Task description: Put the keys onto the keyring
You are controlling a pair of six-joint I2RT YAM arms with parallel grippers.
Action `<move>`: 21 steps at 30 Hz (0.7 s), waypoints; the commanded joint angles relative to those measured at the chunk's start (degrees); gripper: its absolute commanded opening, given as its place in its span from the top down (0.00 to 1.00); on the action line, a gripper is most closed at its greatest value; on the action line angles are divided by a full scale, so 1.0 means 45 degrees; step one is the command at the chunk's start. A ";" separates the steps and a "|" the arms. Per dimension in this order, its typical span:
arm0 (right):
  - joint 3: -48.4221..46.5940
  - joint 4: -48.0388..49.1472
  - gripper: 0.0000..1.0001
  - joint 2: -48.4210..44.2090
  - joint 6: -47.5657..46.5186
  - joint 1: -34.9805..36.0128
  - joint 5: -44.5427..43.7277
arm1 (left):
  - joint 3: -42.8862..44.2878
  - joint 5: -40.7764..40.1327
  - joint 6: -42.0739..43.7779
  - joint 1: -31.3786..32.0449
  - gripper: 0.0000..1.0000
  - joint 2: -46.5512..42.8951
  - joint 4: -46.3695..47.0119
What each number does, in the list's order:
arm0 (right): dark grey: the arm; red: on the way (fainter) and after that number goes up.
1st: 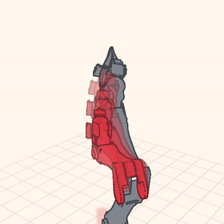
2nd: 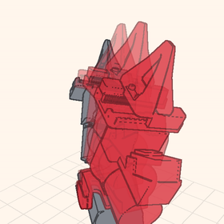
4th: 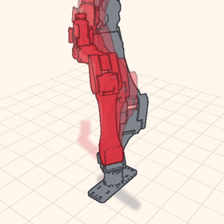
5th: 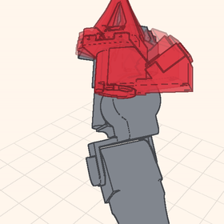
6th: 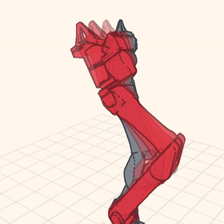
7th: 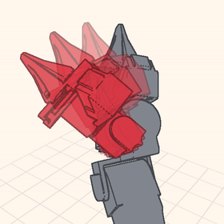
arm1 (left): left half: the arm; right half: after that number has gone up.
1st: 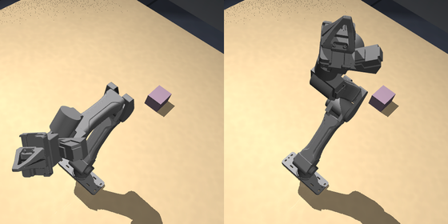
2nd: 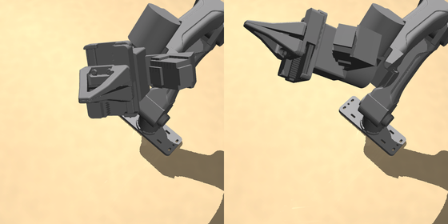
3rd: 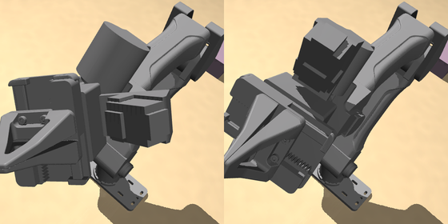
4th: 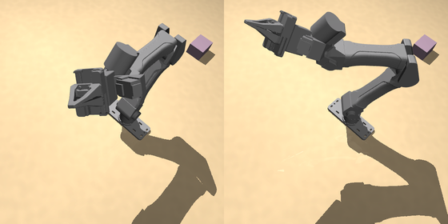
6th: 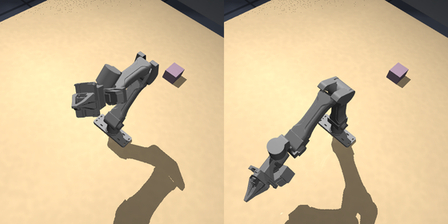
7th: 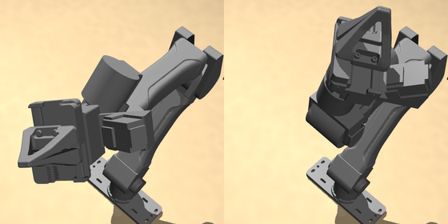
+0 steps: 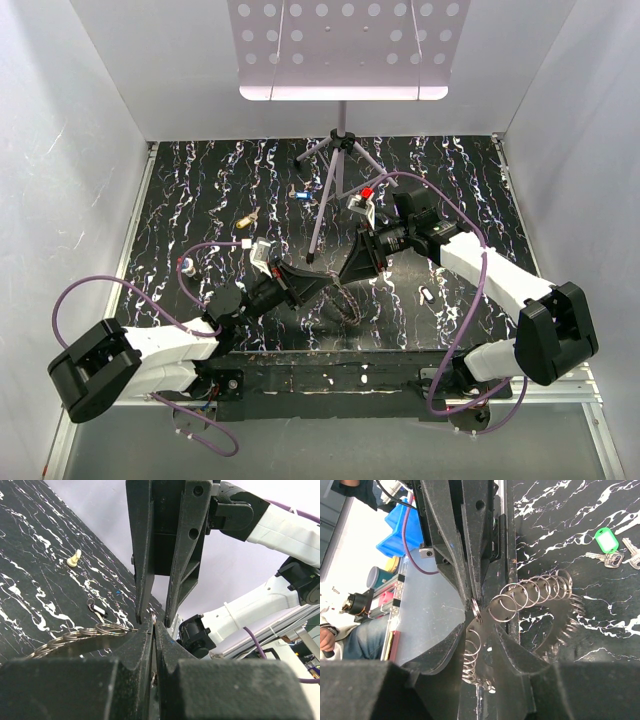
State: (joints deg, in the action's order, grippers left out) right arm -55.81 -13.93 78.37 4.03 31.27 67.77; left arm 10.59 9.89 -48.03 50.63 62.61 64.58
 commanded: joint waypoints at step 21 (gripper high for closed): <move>-0.0546 0.0733 0.99 0.0144 0.0277 0.0337 0.0839 | 0.0342 0.0185 0.0009 -0.0001 1.00 0.0345 0.0709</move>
State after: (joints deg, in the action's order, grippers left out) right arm -55.81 -12.47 79.64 5.74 32.38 69.45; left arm 10.61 10.55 -48.62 50.63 64.34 66.04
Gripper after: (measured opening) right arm 0.062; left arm 0.024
